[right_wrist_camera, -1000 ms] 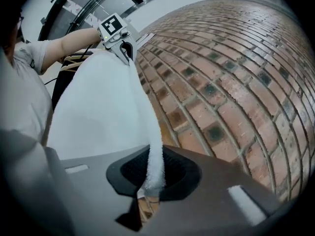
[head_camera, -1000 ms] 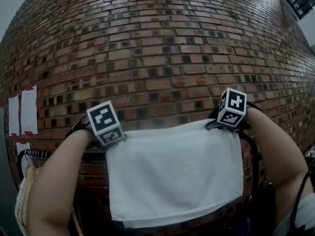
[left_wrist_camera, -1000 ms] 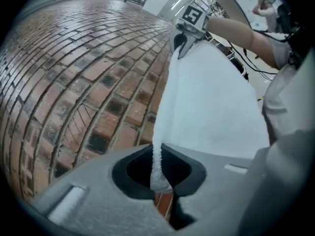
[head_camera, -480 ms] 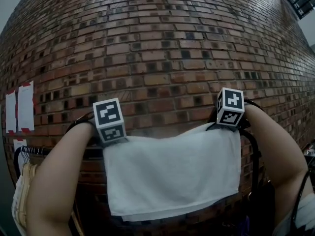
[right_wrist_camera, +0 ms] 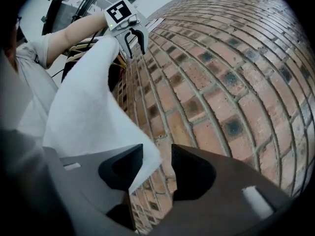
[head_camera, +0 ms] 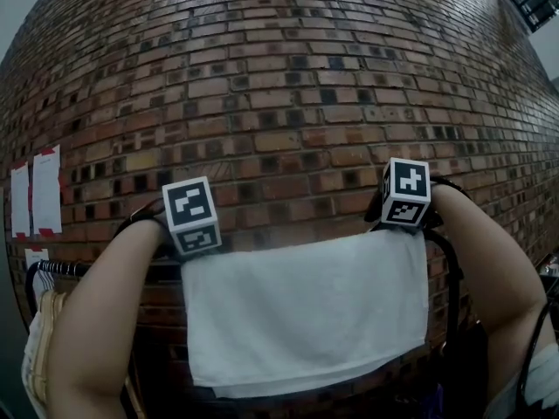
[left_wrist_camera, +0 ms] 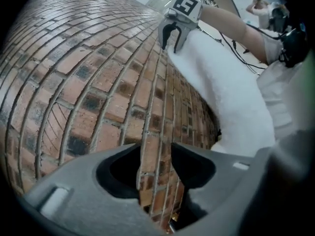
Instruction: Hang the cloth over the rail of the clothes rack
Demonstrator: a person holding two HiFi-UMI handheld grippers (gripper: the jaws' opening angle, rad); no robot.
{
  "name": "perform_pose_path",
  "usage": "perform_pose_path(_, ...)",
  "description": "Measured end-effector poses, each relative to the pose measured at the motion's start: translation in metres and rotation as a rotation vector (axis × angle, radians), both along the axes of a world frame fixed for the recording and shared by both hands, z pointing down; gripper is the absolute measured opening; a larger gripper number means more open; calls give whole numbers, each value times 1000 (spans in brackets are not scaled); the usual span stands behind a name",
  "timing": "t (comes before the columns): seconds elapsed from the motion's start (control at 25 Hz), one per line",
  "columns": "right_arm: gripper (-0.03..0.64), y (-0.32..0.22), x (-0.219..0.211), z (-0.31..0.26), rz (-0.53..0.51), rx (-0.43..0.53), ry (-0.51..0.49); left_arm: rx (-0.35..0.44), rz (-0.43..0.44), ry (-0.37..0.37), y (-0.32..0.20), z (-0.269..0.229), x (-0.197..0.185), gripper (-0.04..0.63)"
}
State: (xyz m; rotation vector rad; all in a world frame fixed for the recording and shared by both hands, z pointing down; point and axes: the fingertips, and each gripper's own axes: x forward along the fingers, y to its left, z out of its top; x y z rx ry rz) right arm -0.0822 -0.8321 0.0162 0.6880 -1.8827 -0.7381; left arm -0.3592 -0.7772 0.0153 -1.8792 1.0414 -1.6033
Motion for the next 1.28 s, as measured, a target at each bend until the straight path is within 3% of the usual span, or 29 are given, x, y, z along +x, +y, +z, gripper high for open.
perform_pose_path(0.16,229,-5,3,-8,23,66,15,40,-17,-11,-2,-6,-4,230)
perform_pose_path(0.36,247,-3,4,-17,32,141,20,89,-16,-12,-1,-12,-6,229)
perform_pose_path(0.52,259,-2,5,-42,26,271,-24,168,-57,0,-4,-26,-18,220)
perform_pose_path(0.64,162,9,7,-74,24,401,-116,283,-76,49,0,-48,-25,160)
perform_pose_path(0.76,62,26,11,-106,-2,515,-251,429,-87,116,15,-78,-27,51)
perform_pose_path(0.8,18,35,11,-112,-22,518,-303,481,-88,136,22,-89,-25,16)
perform_pose_path(0.88,2,55,5,-116,-81,474,-401,528,-59,203,39,-100,-13,2)
perform_pose_path(0.96,2,76,-3,-111,-143,417,-479,519,-6,274,59,-97,5,2)
perform_pose_path(1.08,2,107,-12,-91,-224,335,-565,518,45,322,90,-84,31,2)
perform_pose_path(1.28,2,156,-6,-37,-318,210,-657,481,114,428,130,-37,77,2)
